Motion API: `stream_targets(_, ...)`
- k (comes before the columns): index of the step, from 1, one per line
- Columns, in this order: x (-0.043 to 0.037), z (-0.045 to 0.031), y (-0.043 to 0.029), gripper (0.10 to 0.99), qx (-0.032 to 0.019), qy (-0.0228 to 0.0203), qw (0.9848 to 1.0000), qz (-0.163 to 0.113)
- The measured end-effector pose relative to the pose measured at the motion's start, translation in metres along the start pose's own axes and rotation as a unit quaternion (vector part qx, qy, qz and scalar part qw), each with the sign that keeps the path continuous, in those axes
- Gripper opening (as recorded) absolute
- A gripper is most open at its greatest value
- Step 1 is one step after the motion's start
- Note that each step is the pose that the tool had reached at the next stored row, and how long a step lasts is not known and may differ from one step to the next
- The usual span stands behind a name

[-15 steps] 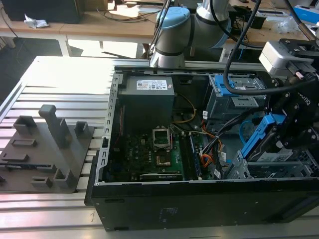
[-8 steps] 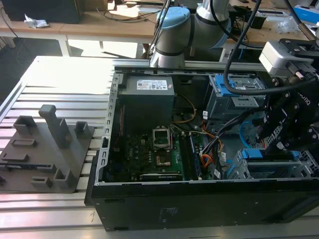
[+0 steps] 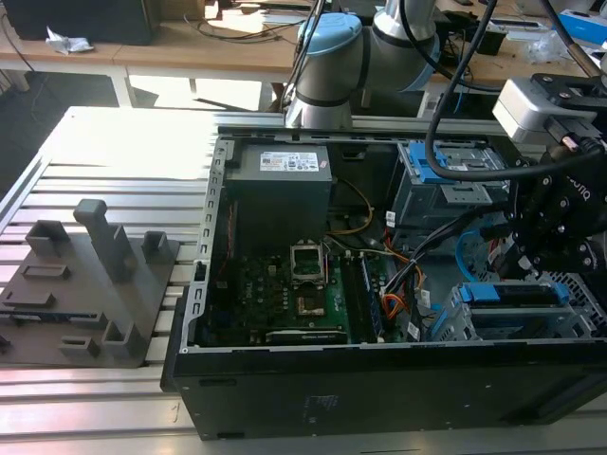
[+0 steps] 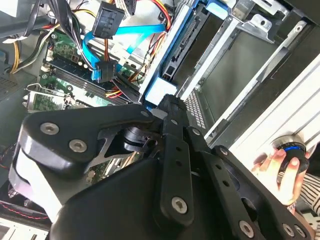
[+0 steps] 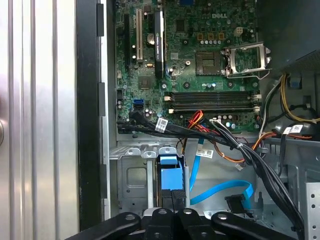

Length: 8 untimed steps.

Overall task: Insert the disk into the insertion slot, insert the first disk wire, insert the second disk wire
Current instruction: 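Insert the disk into the insertion slot, then insert the first disk wire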

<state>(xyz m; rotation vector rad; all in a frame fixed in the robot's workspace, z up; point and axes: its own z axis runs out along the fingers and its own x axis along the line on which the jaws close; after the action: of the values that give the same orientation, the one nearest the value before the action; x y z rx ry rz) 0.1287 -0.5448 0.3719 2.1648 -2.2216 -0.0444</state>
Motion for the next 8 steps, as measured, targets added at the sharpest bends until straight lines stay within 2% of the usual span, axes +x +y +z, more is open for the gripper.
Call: stream_targets(8, 0.0000, 0.0000, 0.0000, 0.106, 0.0000, -0.0003, 1.0000, 0.000)
